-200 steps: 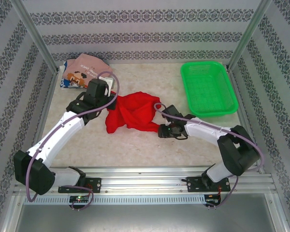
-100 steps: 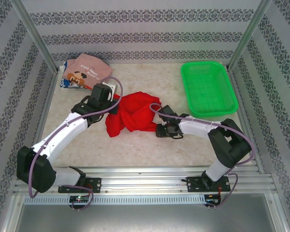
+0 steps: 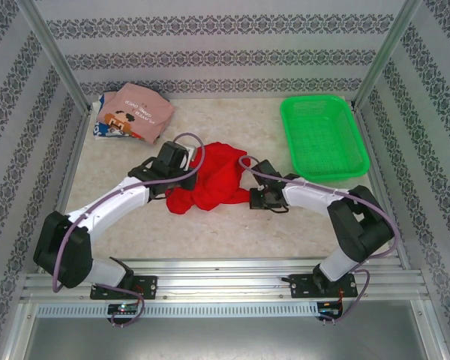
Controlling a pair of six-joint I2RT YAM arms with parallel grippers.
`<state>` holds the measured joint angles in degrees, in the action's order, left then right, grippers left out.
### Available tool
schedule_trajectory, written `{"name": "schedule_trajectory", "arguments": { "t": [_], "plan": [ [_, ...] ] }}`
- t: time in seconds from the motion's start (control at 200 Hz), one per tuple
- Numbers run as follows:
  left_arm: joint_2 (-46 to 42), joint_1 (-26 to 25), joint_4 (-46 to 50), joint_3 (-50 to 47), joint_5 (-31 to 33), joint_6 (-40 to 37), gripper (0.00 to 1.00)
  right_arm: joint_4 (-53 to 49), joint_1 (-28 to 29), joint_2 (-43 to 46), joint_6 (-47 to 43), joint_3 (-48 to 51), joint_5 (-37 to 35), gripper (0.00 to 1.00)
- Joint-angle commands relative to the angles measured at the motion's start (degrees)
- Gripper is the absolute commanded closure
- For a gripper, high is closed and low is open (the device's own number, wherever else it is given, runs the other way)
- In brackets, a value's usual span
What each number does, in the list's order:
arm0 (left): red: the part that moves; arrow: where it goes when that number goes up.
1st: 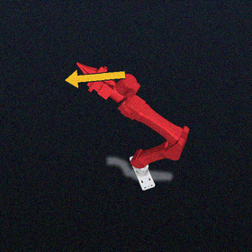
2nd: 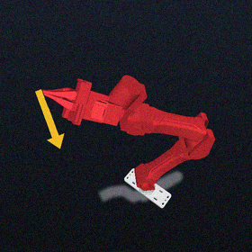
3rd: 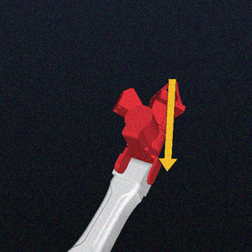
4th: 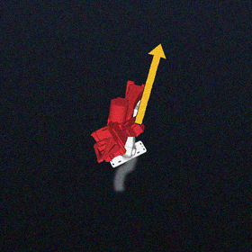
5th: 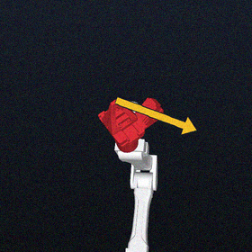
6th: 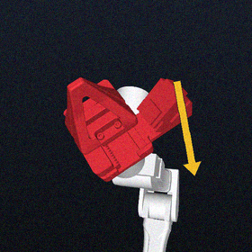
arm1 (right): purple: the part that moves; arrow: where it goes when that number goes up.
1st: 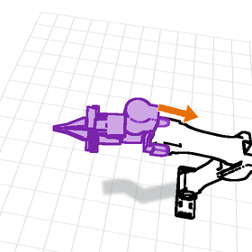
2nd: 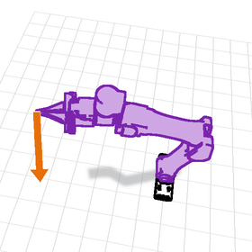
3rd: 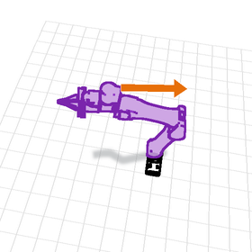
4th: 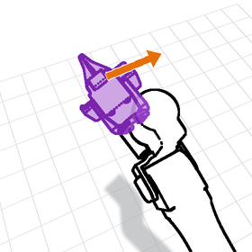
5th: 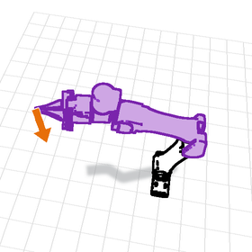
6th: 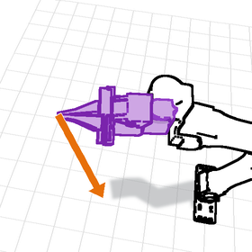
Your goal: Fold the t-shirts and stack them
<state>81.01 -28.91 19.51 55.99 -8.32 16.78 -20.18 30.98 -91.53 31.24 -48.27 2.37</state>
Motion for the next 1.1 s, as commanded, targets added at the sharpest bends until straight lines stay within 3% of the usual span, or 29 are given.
{"name": "schedule_trajectory", "arguments": {
  "t": [0.0,0.075,0.15,0.29,0.495,0.679,0.884,1.094],
  "plan": [
    [1.42,-1.11,-5.96,-2.42,-10.45,3.89,0.69,-1.51,-1.68,2.43,-1.43,1.54,-0.86,1.00],
    [0.49,-1.31,-7.76,-3.56,-14.70,5.13,0.53,-1.48,-2.53,2.75,-1.67,2.12,-0.71,1.00],
    [-2.40,-1.31,-7.27,-4.08,-13.53,5.37,0.44,-1.58,-3.16,2.92,-1.81,2.47,-0.44,1.00],
    [-8.06,-1.02,-2.76,-3.24,-7.37,4.92,0.39,-1.65,-3.47,2.86,-2.15,2.50,-0.17,1.00],
    [-11.99,0.62,-3.14,-4.18,-5.13,3.96,0.34,-1.68,-3.65,2.45,-2.42,2.47,0.18,1.00],
    [-4.35,5.99,-8.37,-2.05,-15.77,3.54,0.38,-1.79,-3.82,2.49,-2.64,2.74,0.35,1.00],
    [6.24,6.78,-11.67,3.49,-20.61,3.31,0.41,-1.94,-3.74,2.64,-2.77,3.09,0.46,1.00],
    [11.05,7.38,-18.54,3.49,-24.63,7.16,0.43,-2.13,-3.74,3.18,-2.92,3.53,0.44,1.00]
  ]
}}
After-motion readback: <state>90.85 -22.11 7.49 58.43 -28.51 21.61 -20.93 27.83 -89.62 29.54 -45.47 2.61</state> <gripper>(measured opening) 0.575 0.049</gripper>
